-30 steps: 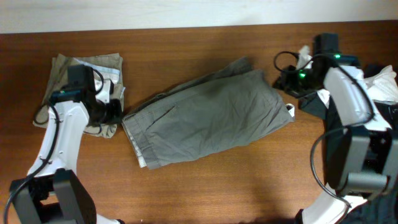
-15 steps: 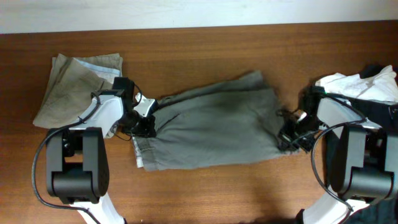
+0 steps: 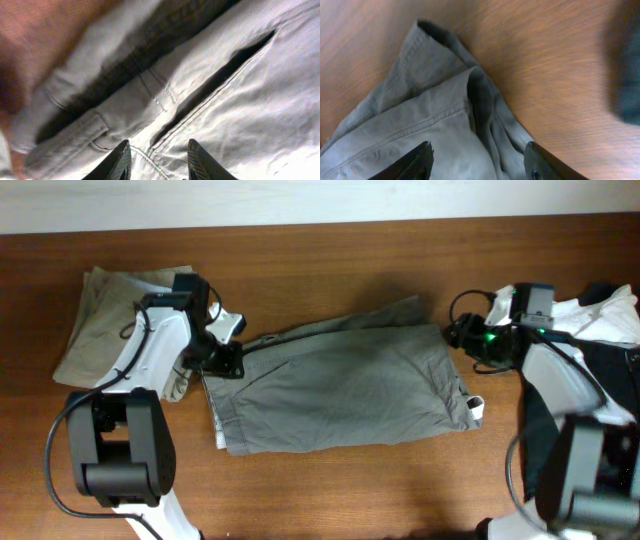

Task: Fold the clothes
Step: 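Press and adjust the folded shorts edges with both grippers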

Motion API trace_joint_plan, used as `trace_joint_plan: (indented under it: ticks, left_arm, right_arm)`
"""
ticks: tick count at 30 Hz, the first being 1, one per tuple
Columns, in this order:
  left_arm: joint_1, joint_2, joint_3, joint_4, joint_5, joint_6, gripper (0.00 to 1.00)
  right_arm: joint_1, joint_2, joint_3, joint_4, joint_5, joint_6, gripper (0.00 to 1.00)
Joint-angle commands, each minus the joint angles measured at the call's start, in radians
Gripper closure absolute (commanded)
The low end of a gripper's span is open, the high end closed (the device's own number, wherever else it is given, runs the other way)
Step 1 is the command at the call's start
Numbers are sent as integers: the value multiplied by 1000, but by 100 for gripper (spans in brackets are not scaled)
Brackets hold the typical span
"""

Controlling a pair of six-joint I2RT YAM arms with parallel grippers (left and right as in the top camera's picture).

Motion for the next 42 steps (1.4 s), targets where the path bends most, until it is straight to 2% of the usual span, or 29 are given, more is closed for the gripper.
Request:
trace_joint_plan:
  ticks: [1,2,4,7,8,10,13,15,17,22,24,26,27,28,29,30,31,32,33,34,36,37,39,41,42]
  left_arm:
    - [6,-24,56,-29,-5,10,63]
    - [6,-25,56,-29,-7,10,62]
    - [6,-25,56,-27,-7,10,62]
    - [6,-25,56,-28,-7,10,62]
    - [6,-25,56,-28,-7,10,61]
    - [6,-25,56,-28,-7,10,61]
    - [6,-25,56,-28,-14,10,61]
    - [6,-25,56,-27,-44,10,58]
    - [6,-25,56,-23,-52,9,58]
    - [6,-25,51,-18,-53,9,58]
    - [6,-24,34,-13,-52,9,56]
    - [5,-24,-5,21,-51,9,54]
    - [4,-23,-23,44,-50,9,58]
    - [4,-23,-46,83,-41,9,70]
    - [4,-23,-65,119,-30,9,81]
    - [4,-23,-82,152,-14,1,84]
    - [4,-23,-89,164,-6,-3,84]
    - [5,-23,-89,164,-6,-2,79]
    - [4,-23,-89,162,-6,-2,73]
    - [5,-23,-89,154,-6,-2,70]
    - [5,-23,-89,144,-7,-2,64]
    - [5,-23,-89,144,-6,-2,54]
    - [5,-23,-89,142,-6,-2,45]
    - [5,-23,-89,129,-7,-16,44]
    - [8,-23,-89,123,-7,-49,44]
  right_arm:
    - [-1,130,-1,62,-217,-28,39]
    - [0,145,-1,76,-246,-33,43]
    - [1,147,0,126,-332,-39,56]
    - [3,140,47,152,-457,-35,94]
    - [14,136,124,104,-463,-19,96]
    - [40,136,238,29,-422,-7,96]
    - [66,136,344,-64,-178,76,96]
    - [66,142,344,-43,-119,79,92]
    - [71,173,344,0,-111,68,79]
    - [90,245,344,65,-102,13,78]
    - [81,224,345,-53,-124,-69,77]
    - [83,183,348,-314,-125,-220,76]
    - [86,178,348,-423,-101,-242,77]
    - [90,179,340,-519,-21,-240,78]
    - [93,182,315,-547,108,-169,81]
    - [93,188,261,-533,237,-26,84]
    - [90,198,203,-495,288,57,84]
    - [82,213,107,-422,308,128,84]
    - [68,225,41,-389,314,196,88]
    - [42,229,-32,-389,308,296,96]
    - [9,227,-97,-455,289,332,96]
    - [4,219,-99,-527,285,325,97]
    - [6,157,-99,-587,222,258,96]
    - [6,29,-92,-566,116,157,96]
    - [6,-61,-78,-513,60,41,93]
